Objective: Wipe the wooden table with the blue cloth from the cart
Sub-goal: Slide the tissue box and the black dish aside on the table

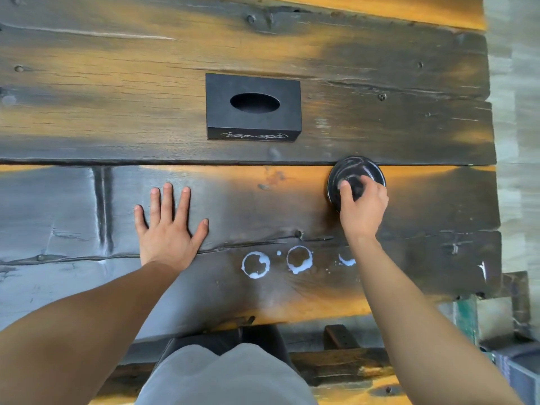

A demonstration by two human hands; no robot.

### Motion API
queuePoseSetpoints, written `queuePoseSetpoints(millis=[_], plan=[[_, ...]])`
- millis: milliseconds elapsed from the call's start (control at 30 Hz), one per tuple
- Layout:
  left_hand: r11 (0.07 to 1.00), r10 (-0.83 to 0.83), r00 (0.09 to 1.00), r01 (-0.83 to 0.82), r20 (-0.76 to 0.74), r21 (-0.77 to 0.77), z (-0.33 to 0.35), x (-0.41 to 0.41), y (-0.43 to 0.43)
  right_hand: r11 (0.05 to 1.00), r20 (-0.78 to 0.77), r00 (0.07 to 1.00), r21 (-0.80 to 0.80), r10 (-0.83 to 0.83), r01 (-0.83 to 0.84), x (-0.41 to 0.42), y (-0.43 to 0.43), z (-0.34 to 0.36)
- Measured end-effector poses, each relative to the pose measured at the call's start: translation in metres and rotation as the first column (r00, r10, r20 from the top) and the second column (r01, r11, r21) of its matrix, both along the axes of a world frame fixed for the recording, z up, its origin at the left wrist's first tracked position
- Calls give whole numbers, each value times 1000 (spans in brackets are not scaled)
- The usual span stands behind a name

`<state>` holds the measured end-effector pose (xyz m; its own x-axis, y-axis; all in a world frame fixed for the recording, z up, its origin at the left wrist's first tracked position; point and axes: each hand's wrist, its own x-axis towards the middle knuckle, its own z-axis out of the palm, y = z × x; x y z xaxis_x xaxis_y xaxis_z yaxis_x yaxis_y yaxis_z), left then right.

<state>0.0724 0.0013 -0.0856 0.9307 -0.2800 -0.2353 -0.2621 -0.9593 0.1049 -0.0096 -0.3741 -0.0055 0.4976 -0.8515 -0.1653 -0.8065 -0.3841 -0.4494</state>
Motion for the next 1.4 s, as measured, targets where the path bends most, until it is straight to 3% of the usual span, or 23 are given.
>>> queuePoseSetpoints(millis=[167,467,733,933,1200,1400], plan=[[1000,9,1000,-9,-9,11,3,1,-1,981,-72,978,0,-195,196,-43,-14,-5],[999,9,1000,-9,1,31,6,2,-2,922,-2,951,243,-310,301,-53,-25,-20],[1000,11,1000,-11,3,29,8,3,-2,752,106,819,476,-564,456,-49,-32,-24],[1000,12,1000,-12,2,16,9,2,-4,644,156,740,628,-654,436,-46,-31,-23],[1000,17,1000,-17,-7,-26,9,0,-3,668,256,739,666,-623,332,6,-29,-15],[999,10,1000,-10,8,-32,4,-1,-1,675,259,734,650,-628,349,61,-34,-16]])
